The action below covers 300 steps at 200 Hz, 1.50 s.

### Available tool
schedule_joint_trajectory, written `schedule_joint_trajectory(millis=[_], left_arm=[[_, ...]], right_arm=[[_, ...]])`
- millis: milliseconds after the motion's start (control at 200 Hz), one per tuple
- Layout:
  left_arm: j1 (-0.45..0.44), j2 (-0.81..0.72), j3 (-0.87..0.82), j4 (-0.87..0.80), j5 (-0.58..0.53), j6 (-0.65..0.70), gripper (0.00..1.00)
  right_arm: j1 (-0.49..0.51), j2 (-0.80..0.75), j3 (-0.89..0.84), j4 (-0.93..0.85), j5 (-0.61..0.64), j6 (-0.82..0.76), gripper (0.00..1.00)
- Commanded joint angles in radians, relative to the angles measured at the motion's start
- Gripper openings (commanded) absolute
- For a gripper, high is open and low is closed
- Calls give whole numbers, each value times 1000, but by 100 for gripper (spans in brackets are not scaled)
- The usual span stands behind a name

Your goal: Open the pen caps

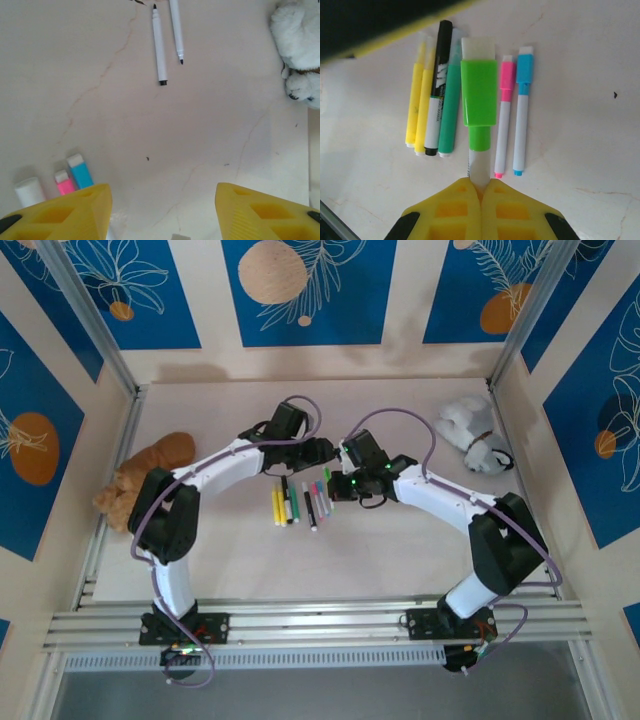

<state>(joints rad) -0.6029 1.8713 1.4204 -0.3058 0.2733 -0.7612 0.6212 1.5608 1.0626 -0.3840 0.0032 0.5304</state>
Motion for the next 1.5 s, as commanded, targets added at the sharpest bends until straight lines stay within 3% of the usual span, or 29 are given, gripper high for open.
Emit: schedule_joint_trajectory(millis=[0,175,370,540,841,936,986,1266,1496], left_arm=[[-17,21,18,27,36,-21,54],[-24,13,-3,52,41,-35,48],[-33,13,-13,58,44,-38,29],[-34,17,-15,58,50,-38,25],[-34,15,-24,59,44,-32,26],[-34,25,-21,57,48,-32,16],[-33,28,-20,51,36,-33,0],[-19,34,10,40,-67,-42,0],[28,111,136,-39,-159,-3,0]], right_arm=[[-6,-32,3,13,-23,20,0],[-14,-39,0,30,-23,40,0],[-25,-32,21,34,-19,46,0],[-32,-29,26,47,-23,45,0],[-41,5,63,58,-23,51,0],[-38,17,72,64,-36,41,0],[-38,24,73,62,-38,39,0],[-4,-22,-47,85,-89,39,0],[53,-193,-211,47,-136,94,0]])
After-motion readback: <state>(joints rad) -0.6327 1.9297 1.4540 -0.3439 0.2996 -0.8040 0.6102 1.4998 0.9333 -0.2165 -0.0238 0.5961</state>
